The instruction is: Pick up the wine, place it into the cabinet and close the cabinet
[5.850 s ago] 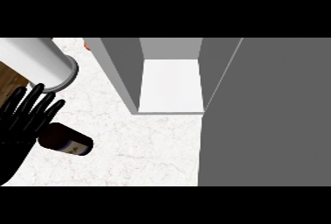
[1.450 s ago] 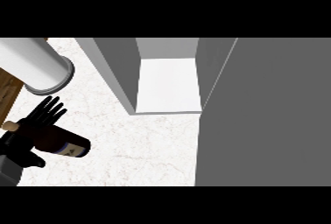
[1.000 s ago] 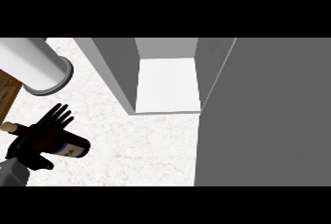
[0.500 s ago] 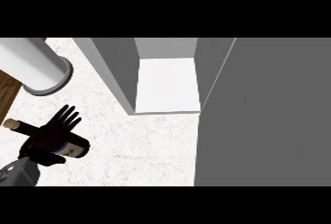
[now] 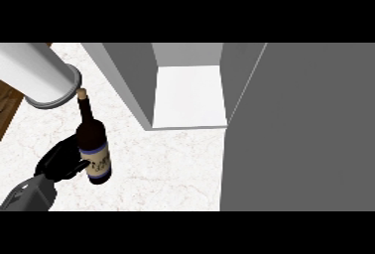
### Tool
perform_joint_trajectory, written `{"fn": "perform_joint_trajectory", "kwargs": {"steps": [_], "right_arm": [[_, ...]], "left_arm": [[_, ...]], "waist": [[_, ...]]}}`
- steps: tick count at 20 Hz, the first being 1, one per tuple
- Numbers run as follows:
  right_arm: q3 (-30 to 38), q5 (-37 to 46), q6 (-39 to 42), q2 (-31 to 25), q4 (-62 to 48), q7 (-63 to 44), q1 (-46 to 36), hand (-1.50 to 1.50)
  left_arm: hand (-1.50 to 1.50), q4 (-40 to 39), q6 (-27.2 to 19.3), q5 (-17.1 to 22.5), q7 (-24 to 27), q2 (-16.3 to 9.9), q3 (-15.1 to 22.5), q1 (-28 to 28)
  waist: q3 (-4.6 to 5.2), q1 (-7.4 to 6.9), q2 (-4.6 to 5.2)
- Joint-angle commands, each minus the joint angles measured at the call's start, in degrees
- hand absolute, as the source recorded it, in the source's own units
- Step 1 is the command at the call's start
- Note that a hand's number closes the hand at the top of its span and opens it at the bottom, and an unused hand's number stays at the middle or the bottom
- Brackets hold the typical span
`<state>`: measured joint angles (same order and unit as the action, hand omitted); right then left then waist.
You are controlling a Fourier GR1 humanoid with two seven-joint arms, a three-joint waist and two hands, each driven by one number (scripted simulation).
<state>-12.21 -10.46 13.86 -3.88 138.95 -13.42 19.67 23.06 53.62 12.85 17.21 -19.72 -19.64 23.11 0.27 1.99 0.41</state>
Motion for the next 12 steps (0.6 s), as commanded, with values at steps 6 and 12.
{"fn": "perform_joint_trajectory", "kwargs": {"steps": [6, 12], "right_arm": [[-0.56, -2.61, -0.5, 0.14, 5.43, -1.67, 2.72, -1.5], [1.34, -1.95, -0.63, -0.03, 3.23, -0.8, 1.58, -1.5]], "left_arm": [[1.5, 9.3, 5.54, -3.75, 11.58, 2.72, 3.81, -3.25], [1.5, 16.87, -16.98, -7.83, 21.36, 6.46, 2.78, -9.48]], "waist": [[-0.02, -0.9, -0.38], [-0.19, -2.41, -0.59]]}}
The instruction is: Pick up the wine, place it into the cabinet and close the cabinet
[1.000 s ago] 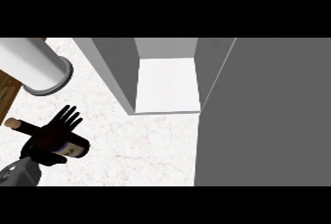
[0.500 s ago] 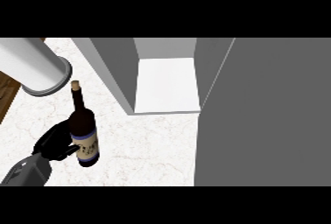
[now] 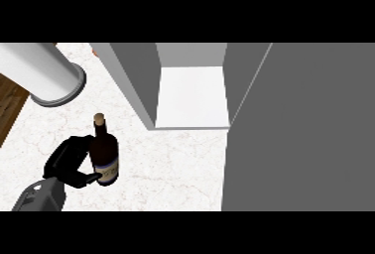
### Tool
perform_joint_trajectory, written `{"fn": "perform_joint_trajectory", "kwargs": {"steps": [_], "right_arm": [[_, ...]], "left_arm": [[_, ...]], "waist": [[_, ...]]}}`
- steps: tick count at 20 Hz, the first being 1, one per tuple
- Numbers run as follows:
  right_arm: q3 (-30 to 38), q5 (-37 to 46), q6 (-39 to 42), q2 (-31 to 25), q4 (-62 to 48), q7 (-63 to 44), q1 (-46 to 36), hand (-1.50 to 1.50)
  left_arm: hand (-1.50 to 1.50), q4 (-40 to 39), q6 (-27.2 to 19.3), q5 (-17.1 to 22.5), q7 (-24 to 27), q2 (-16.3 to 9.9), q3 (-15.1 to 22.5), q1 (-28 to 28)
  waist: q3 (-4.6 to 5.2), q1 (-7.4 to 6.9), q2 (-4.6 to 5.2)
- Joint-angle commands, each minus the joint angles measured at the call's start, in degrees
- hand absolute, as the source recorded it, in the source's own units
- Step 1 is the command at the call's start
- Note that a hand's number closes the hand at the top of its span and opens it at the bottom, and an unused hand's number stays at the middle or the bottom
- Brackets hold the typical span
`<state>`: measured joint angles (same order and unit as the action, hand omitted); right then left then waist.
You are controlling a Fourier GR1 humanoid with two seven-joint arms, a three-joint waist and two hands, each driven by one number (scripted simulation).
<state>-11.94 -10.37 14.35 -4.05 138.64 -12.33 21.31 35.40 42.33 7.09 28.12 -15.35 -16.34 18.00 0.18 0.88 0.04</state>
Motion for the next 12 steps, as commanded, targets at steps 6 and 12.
{"fn": "perform_joint_trajectory", "kwargs": {"steps": [6, 12], "right_arm": [[0.21, -3.64, 0.74, -1.08, 7.74, -1.24, 6.62, -1.5], [3.3, -6.49, -0.03, -1.57, 7.13, -3.16, 2.76, -1.5]], "left_arm": [[1.5, 10.99, -27.9, -9.55, 18.22, 9.31, 2.18, -9.07], [1.5, 18.73, -36.85, -13.73, 10.7, 12.34, 6.11, -9.85]], "waist": [[-0.21, -0.09, -0.41], [-0.23, -0.63, -0.19]]}}
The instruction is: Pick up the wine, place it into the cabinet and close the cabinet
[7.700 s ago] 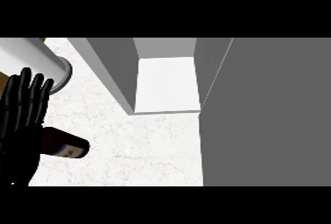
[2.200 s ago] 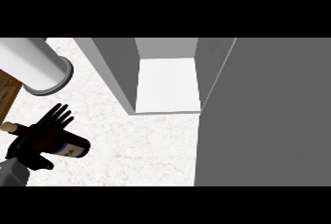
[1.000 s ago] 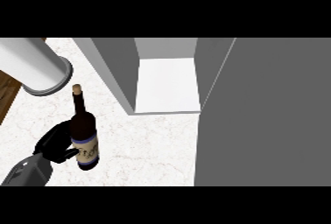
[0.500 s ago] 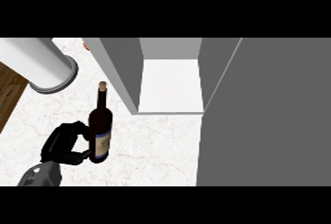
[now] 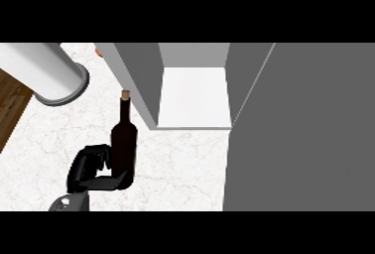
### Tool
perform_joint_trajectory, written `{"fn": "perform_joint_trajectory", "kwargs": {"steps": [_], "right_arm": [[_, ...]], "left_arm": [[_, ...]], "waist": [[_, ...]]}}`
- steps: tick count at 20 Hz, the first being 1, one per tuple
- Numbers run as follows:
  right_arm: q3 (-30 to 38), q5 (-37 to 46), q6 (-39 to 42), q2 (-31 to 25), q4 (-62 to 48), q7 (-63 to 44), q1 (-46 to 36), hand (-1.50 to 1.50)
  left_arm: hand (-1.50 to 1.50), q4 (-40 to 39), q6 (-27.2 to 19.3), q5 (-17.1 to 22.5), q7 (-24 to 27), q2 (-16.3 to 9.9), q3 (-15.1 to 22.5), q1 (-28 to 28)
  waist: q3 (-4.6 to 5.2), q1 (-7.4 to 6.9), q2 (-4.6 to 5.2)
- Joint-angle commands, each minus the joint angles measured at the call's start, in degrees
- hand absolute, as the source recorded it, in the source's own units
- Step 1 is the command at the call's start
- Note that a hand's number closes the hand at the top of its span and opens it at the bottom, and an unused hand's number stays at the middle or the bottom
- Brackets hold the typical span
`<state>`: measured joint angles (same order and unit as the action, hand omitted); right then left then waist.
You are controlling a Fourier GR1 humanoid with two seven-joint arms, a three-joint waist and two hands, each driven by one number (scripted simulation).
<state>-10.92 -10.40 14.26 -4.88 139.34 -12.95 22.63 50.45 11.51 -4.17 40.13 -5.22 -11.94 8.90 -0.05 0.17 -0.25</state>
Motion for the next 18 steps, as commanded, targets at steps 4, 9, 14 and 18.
{"fn": "perform_joint_trajectory", "kwargs": {"steps": [4, 9, 14, 18], "right_arm": [[1.05, -5.32, 0.75, -1.17, 8.28, -2.76, 3.57, -1.5], [0.29, -3.81, -0.24, -0.24, 6.72, -3.31, 2.14, -1.5], [-1.97, -1.18, -0.76, 1.05, 7.39, -1.51, 3.44, -1.5], [-2.74, -1.9, -0.26, 0.64, 7.53, -2.95, 3.46, -1.5]], "left_arm": [[1.5, 9.62, -10.37, -0.47, -11.0, 5.06, 5.92, 1.57], [1.5, 15.55, -14.77, -0.06, -16.74, 5.17, 11.59, 1.17], [1.5, 16.56, -21.82, 0.81, -24.2, 5.2, 18.15, 5.53], [1.5, 9.4, -26.36, -3.8, -24.49, 5.22, 20.05, 12.34]], "waist": [[0.01, 0.36, 0.01], [0.05, 0.11, 0.15], [0.05, 0.36, 0.09], [0.07, 0.77, 0.22]]}}
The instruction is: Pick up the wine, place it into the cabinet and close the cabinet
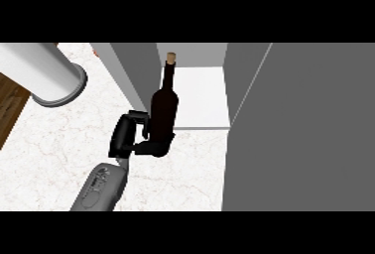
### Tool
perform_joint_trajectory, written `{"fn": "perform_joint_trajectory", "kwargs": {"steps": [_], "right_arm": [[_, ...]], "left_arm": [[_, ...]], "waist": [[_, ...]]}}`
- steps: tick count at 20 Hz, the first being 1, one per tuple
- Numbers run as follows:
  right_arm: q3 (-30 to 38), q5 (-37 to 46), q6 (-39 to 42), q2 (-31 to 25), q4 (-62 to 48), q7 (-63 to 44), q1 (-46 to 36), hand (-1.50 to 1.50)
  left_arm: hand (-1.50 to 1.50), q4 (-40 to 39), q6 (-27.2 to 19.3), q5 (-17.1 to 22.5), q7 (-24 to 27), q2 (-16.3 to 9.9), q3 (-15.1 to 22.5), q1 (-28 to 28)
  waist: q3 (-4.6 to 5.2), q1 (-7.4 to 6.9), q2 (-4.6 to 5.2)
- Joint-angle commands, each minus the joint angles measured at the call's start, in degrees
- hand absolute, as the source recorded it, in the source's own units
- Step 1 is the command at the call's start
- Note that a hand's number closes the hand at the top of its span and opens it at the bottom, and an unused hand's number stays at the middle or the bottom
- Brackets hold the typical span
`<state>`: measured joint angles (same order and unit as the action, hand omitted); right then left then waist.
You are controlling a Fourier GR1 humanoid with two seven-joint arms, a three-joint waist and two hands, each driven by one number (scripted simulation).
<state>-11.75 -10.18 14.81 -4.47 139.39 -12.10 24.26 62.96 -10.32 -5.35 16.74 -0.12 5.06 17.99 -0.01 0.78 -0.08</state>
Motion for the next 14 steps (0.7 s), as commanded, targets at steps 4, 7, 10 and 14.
{"fn": "perform_joint_trajectory", "kwargs": {"steps": [4, 7, 10, 14], "right_arm": [[2.2, -5.51, 0.53, -0.57, 6.92, -2.25, 2.64, -1.5], [3.24, -5.12, 1.19, -0.55, 6.32, -0.31, 3.06, -1.5], [0.88, -3.04, 1.35, 0.87, 3.47, 1.38, 3.66, -1.5], [3.45, -6.68, 2.32, -0.6, 5.74, -0.12, 3.49, -1.5]], "left_arm": [[1.5, -4.17, -10.45, -1.18, -5.71, 0.12, 8.04, 7.57], [1.5, -3.91, -12.23, 1.12, -9.35, 0.1, 10.26, 10.82], [1.5, -4.45, -12.81, 4.56, -9.66, 0.06, 11.23, 12.11], [1.5, -4.53, -16.67, 6.73, -11.91, 0.01, 13.84, 13.31]], "waist": [[0.01, 0.4, 0.07], [0.0, 0.72, 0.04], [0.01, 0.79, 0.09], [0.02, 1.22, 0.14]]}}
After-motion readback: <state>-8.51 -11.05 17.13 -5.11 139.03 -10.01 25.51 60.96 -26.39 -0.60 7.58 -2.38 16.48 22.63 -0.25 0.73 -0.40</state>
